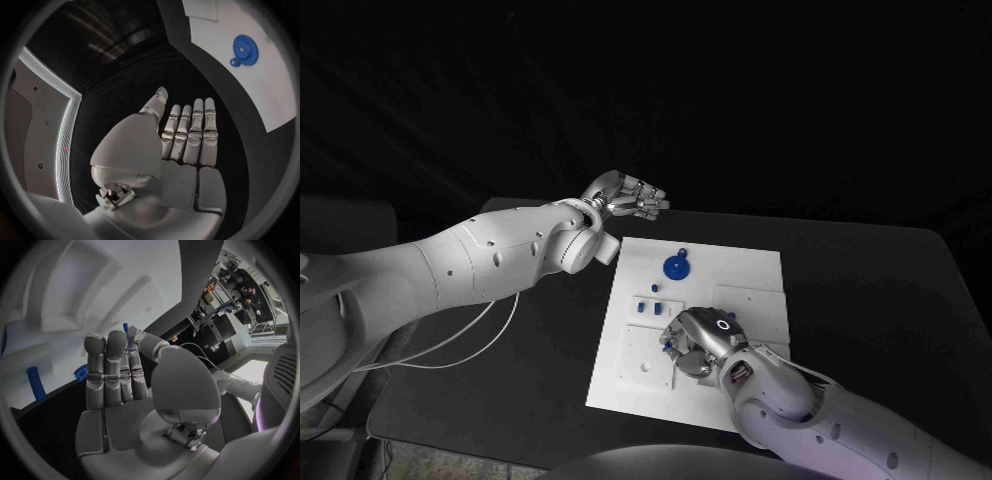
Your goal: Assemble the parts on the task board
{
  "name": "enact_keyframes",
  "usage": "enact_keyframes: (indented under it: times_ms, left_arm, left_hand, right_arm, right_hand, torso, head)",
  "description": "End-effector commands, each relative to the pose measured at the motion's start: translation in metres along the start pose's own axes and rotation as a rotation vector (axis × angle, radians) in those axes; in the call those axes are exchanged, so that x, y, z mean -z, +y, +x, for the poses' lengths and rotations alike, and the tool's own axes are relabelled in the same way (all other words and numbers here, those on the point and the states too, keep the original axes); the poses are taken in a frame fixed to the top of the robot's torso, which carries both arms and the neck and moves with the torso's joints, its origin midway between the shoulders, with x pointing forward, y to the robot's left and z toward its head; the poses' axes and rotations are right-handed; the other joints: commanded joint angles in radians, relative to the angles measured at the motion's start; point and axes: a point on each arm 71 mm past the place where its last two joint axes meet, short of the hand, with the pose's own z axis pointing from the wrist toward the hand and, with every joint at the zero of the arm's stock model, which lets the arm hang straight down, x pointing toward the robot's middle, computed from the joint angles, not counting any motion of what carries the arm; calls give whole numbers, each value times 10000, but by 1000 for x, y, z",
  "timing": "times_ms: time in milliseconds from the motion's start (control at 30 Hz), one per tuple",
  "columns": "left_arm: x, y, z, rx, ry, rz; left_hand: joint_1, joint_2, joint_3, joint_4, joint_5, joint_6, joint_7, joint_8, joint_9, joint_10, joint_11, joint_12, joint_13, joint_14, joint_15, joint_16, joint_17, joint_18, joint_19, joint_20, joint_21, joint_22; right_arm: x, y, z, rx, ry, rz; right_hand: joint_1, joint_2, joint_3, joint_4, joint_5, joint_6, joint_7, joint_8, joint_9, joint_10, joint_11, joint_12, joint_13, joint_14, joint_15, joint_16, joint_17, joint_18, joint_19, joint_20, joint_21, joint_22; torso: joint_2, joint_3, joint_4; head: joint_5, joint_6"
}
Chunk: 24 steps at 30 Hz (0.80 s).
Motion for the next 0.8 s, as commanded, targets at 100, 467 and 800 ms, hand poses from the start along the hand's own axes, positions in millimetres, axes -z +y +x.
enact_keyframes:
  times_ms: [100, 467, 800]
  left_arm:
    - [0, -2, 2, 97, 155, 57]
    - [0, -2, 2, 108, 197, 41]
    - [0, -2, 2, 114, 215, 38]
  left_hand:
    - [6, 69, -5, -25, 9, 72, -2, 1, -7, 20, 26, 29, -15, -6, -13, -31, 3, 83, 54, -9, 23, 3]
    - [-4, 75, -37, -30, 7, 56, 5, -2, -9, 8, 32, 29, -14, -14, -9, -29, 3, 86, 52, -5, 20, 2]
    - [-4, 75, -37, -30, 7, 56, 5, -2, -9, 8, 32, 29, -14, -14, -9, -29, 3, 86, 52, -5, 20, 2]
  right_arm:
    - [0, 0, 3, 204, 41, 11]
    - [-1, 0, 8, 252, 199, 68]
    - [-2, -1, 7, 274, -34, 303]
  right_hand:
    - [34, -48, 73, -18, 31, 83, 1, 39, 18, 248, -177, 32, 17, -27, -58, 72, -28, 88, 92, 4, -87, 453]
    - [33, -45, 74, -17, 32, 83, 1, 38, 17, 246, -176, 31, 17, -30, -59, 72, -32, 89, 98, 4, -103, 459]
    - [27, -45, 98, -27, 31, 85, -1, 42, 20, 247, -176, 32, 18, -26, -60, 81, -67, 91, 131, 3, -172, 487]
  torso:
    - [-2, -7, 12]
    - [0, 1, 3]
    - [-3, 5, -4]
  head:
    - [1, -8]
    - [-42, 14]
    - [-22, -3]
